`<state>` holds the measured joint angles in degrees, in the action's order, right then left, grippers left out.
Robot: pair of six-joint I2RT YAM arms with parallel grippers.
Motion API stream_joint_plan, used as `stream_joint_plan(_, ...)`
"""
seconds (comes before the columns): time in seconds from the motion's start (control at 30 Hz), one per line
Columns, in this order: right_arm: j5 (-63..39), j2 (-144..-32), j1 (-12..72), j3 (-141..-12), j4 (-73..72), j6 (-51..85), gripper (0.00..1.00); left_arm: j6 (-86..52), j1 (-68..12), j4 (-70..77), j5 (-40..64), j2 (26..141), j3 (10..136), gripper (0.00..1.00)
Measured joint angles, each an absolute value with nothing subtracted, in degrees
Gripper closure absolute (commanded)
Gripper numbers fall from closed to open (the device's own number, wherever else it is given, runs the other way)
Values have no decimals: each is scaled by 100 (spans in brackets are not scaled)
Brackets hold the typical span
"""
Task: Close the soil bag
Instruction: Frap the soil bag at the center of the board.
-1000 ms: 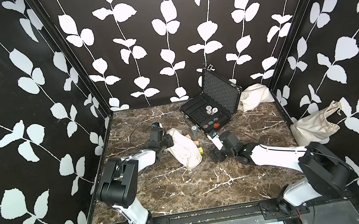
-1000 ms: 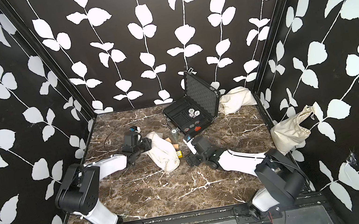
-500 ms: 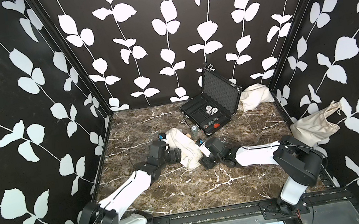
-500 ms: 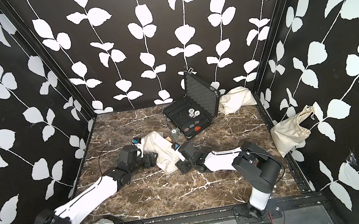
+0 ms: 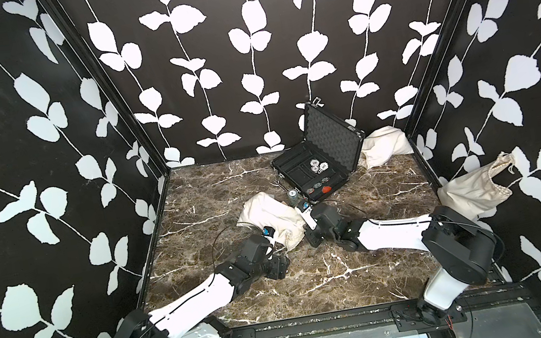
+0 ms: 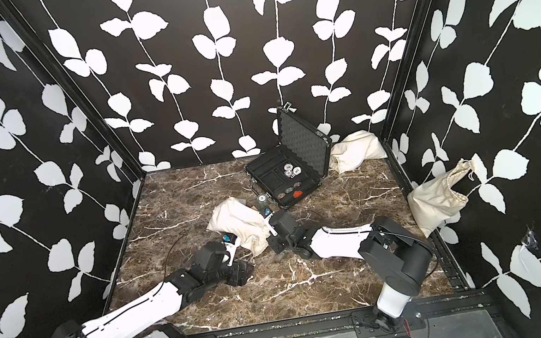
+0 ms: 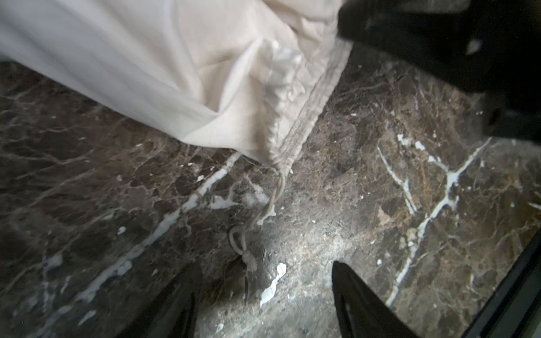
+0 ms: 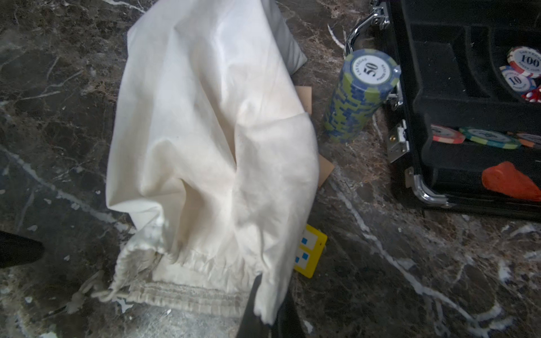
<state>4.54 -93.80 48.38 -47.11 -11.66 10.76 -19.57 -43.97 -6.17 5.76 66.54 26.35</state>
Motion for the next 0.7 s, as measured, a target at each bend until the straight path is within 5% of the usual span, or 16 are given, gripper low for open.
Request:
stream_joint_plan(0.3,543,-9371,4838,-4711,-1166,1094,100,-1409,-4412,252,591,7854,2873,46)
stream_joint_plan(0.57,757,-9100,4797,-4711,-1194,1074,100,-1413,-4412,1050,705,8276,2766,96)
stream_joint_plan(0.7,869,-9100,4602,-4711,-1223,1070,100,-1472,-4412,779,604,7535,2532,100)
